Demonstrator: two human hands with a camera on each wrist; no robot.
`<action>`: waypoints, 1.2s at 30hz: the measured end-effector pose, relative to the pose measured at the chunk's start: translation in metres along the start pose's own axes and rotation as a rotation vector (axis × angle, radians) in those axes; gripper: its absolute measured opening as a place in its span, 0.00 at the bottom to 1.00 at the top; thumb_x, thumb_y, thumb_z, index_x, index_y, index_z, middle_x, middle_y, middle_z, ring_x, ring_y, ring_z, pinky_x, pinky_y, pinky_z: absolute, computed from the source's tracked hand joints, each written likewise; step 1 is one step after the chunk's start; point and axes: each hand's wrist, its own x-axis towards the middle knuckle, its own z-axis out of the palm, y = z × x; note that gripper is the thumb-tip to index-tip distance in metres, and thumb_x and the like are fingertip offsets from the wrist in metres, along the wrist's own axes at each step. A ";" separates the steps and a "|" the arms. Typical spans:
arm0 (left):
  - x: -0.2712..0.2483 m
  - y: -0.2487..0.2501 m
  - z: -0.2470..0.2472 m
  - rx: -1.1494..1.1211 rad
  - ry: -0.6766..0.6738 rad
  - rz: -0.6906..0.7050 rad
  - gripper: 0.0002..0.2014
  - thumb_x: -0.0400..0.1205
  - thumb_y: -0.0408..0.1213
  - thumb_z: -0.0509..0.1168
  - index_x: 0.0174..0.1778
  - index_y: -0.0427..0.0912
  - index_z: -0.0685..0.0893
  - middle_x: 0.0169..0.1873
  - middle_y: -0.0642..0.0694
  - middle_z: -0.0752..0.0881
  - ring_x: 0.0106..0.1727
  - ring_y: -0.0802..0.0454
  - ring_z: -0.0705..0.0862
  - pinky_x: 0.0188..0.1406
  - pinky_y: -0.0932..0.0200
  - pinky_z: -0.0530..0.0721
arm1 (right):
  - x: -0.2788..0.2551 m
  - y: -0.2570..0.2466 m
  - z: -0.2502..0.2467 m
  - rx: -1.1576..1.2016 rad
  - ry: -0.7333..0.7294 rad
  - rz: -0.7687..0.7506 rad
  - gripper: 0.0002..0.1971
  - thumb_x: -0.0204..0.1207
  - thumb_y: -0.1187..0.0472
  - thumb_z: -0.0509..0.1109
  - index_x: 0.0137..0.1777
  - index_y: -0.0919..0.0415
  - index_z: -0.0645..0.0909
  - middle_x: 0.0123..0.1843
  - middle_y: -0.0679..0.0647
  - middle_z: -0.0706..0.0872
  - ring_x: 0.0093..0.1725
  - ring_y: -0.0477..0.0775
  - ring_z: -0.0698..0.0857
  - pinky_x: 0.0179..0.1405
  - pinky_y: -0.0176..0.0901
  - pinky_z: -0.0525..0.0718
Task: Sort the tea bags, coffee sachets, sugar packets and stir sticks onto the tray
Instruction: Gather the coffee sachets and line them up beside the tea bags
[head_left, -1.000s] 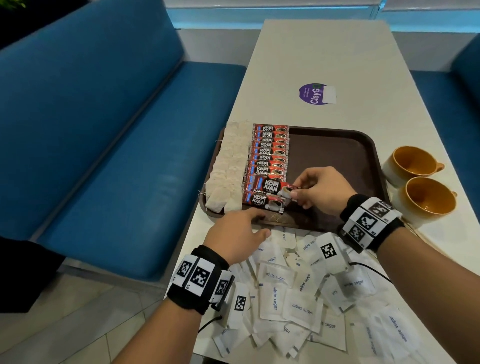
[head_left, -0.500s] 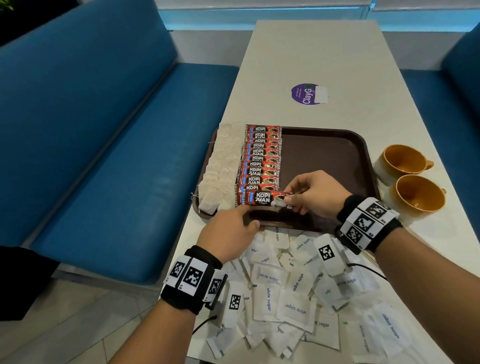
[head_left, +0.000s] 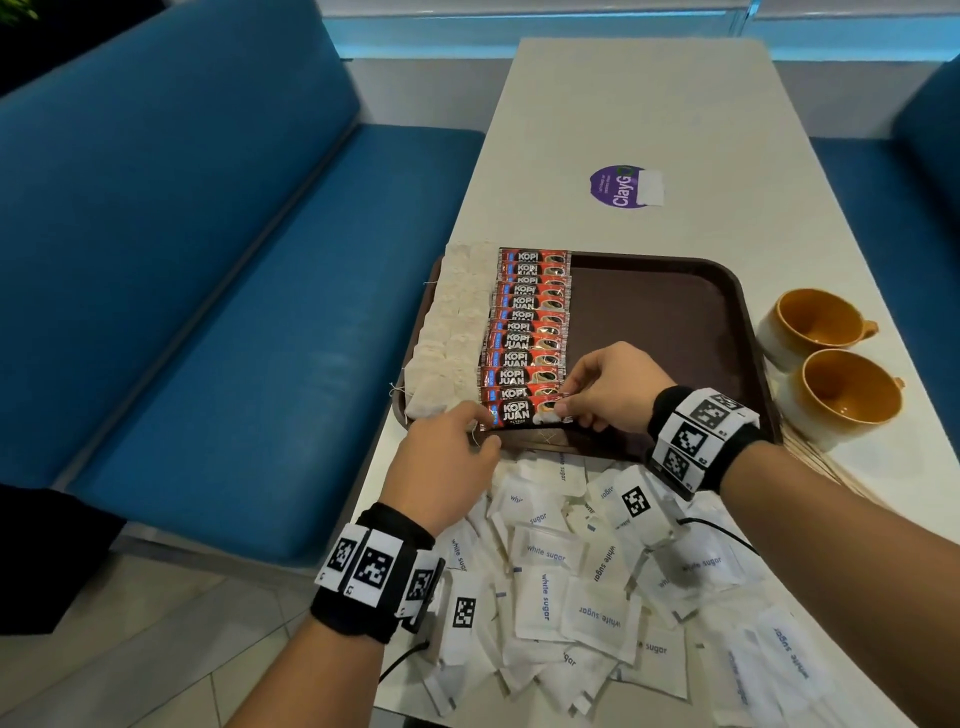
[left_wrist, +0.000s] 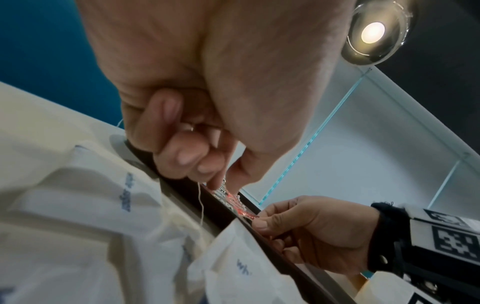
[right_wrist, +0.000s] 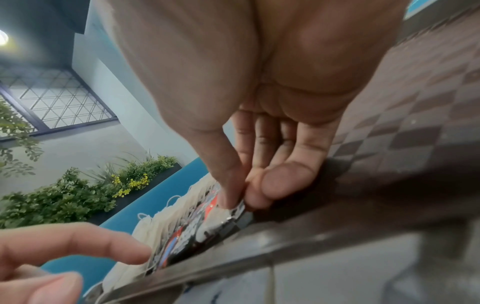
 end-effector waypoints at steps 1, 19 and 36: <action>0.000 0.000 0.001 0.005 -0.013 0.014 0.12 0.85 0.44 0.67 0.63 0.55 0.87 0.26 0.59 0.76 0.31 0.61 0.78 0.29 0.65 0.69 | 0.000 -0.001 0.001 -0.004 0.008 0.005 0.10 0.70 0.64 0.86 0.44 0.65 0.87 0.32 0.58 0.92 0.31 0.52 0.90 0.31 0.42 0.89; -0.003 -0.003 0.001 0.022 -0.038 0.039 0.16 0.86 0.45 0.65 0.70 0.56 0.87 0.30 0.58 0.81 0.37 0.57 0.81 0.39 0.62 0.76 | -0.005 -0.007 0.004 -0.100 0.043 -0.035 0.16 0.64 0.64 0.89 0.45 0.58 0.85 0.41 0.55 0.92 0.37 0.55 0.93 0.41 0.53 0.94; -0.102 -0.031 -0.048 0.111 -0.293 0.152 0.15 0.77 0.46 0.75 0.54 0.66 0.80 0.53 0.66 0.77 0.57 0.67 0.75 0.54 0.69 0.75 | -0.180 0.021 -0.030 -0.300 -0.006 -0.154 0.07 0.74 0.42 0.79 0.46 0.39 0.84 0.43 0.37 0.88 0.44 0.37 0.86 0.44 0.40 0.89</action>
